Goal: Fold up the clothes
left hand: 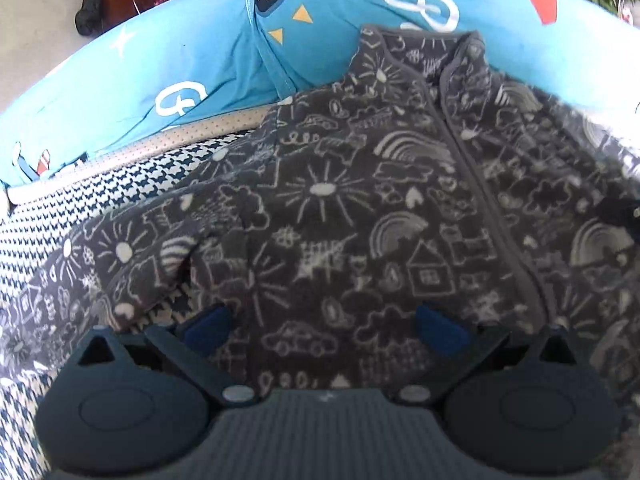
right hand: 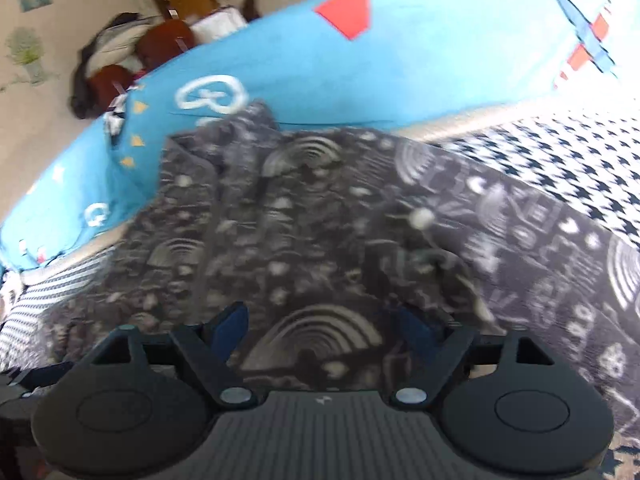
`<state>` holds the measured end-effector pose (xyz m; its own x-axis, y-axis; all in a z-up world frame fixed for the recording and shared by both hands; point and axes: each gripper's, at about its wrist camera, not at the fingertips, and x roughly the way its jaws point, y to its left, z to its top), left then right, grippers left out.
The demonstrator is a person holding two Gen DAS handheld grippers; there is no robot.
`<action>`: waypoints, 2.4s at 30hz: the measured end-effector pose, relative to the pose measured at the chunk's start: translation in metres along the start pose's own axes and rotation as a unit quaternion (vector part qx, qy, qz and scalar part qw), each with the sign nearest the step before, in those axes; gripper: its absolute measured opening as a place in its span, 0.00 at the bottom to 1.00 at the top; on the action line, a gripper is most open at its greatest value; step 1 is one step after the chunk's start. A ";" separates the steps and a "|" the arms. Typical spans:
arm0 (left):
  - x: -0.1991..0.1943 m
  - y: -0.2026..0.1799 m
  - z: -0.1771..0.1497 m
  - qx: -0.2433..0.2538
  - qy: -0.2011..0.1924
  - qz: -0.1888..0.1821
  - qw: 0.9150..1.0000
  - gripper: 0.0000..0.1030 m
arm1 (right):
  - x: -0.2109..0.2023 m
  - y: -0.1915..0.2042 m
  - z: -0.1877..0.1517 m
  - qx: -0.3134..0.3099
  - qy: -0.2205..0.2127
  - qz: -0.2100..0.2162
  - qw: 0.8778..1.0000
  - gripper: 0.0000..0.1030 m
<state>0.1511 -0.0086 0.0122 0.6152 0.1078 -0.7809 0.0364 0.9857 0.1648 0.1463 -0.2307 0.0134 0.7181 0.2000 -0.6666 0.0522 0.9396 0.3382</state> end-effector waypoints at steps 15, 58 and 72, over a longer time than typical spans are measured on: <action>0.014 0.019 0.009 -0.033 -0.011 0.097 0.995 1.00 | -0.014 -0.018 0.009 0.048 -0.014 -0.012 0.999 0.51; -0.085 0.007 -0.042 0.022 -0.048 -0.023 0.998 1.00 | -0.186 -0.156 -0.035 0.158 -0.043 -0.254 0.953 0.69; -0.094 0.012 -0.055 0.014 -0.047 -0.029 0.998 1.00 | -0.209 -0.226 -0.055 0.298 -0.024 -0.289 0.909 0.71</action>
<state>0.0502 -0.0001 0.0546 0.6827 0.0366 -0.7298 0.0957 0.9857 0.1389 -0.0532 -0.4695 0.0396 0.4793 -0.3047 -0.8231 0.7875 0.5634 0.2500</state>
